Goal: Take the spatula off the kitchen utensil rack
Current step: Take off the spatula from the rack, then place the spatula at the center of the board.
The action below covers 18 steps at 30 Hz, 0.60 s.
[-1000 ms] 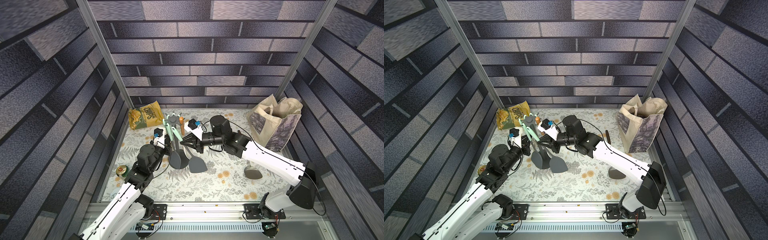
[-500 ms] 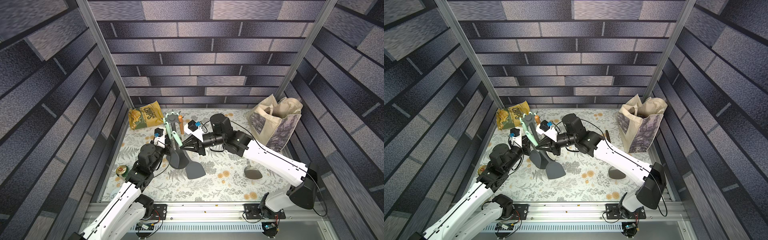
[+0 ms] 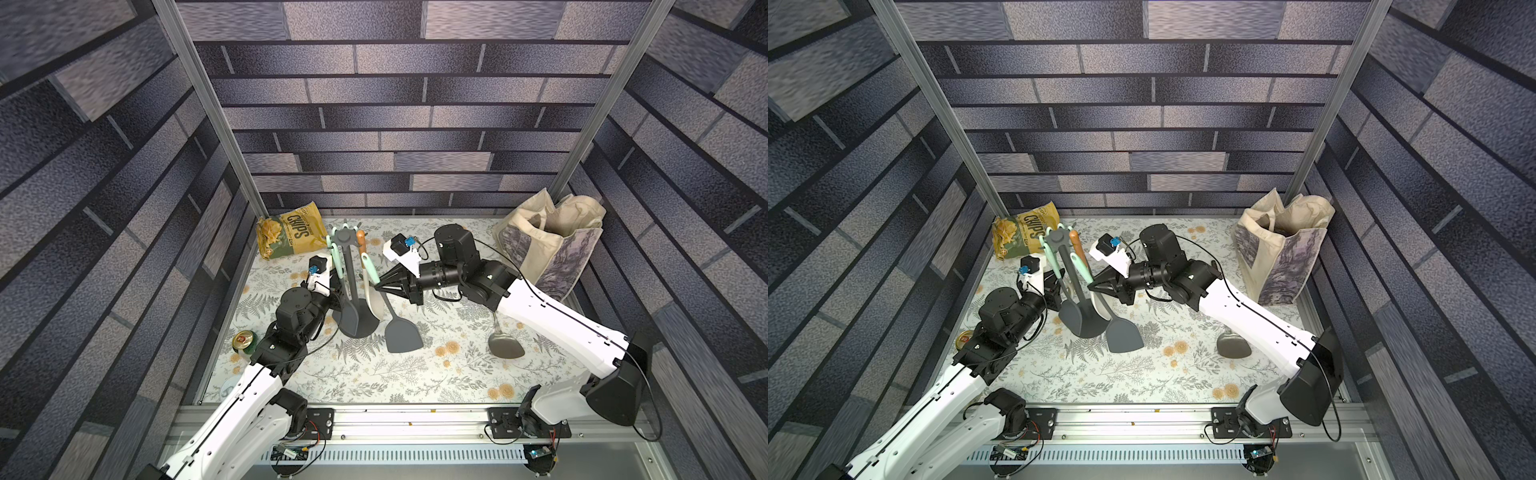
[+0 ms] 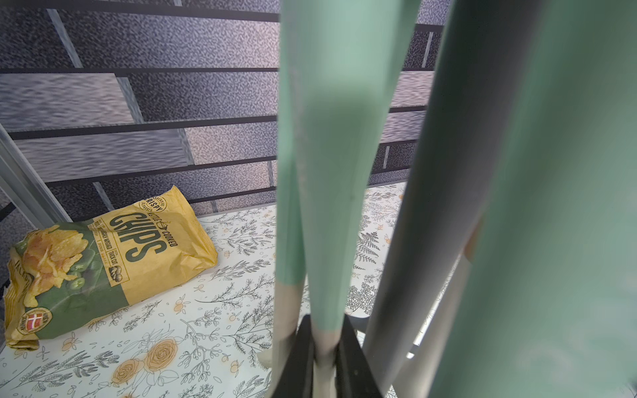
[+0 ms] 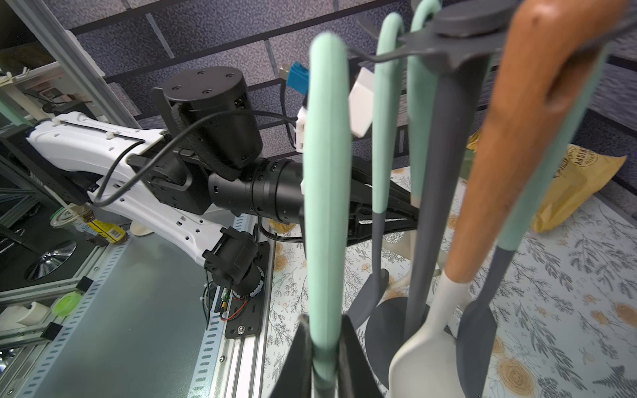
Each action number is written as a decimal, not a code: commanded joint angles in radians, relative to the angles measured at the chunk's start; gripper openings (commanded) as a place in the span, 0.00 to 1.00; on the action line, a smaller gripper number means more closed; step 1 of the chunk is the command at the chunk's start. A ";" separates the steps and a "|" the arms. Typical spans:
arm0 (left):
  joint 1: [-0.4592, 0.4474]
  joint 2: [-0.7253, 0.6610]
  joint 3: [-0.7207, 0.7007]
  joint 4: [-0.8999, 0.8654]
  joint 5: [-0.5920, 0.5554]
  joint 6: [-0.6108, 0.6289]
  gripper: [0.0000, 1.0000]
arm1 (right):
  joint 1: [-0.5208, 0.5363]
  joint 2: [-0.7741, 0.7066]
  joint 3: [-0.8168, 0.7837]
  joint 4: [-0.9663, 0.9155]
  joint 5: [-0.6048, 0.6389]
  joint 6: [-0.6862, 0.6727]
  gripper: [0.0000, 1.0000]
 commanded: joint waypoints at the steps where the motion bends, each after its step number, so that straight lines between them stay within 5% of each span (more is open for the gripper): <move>1: 0.007 -0.007 0.019 -0.009 -0.002 -0.005 0.11 | -0.039 -0.044 -0.037 -0.024 0.020 0.022 0.00; 18: 0.007 -0.001 0.027 -0.017 -0.005 -0.004 0.11 | -0.293 -0.050 -0.156 -0.068 0.069 0.038 0.00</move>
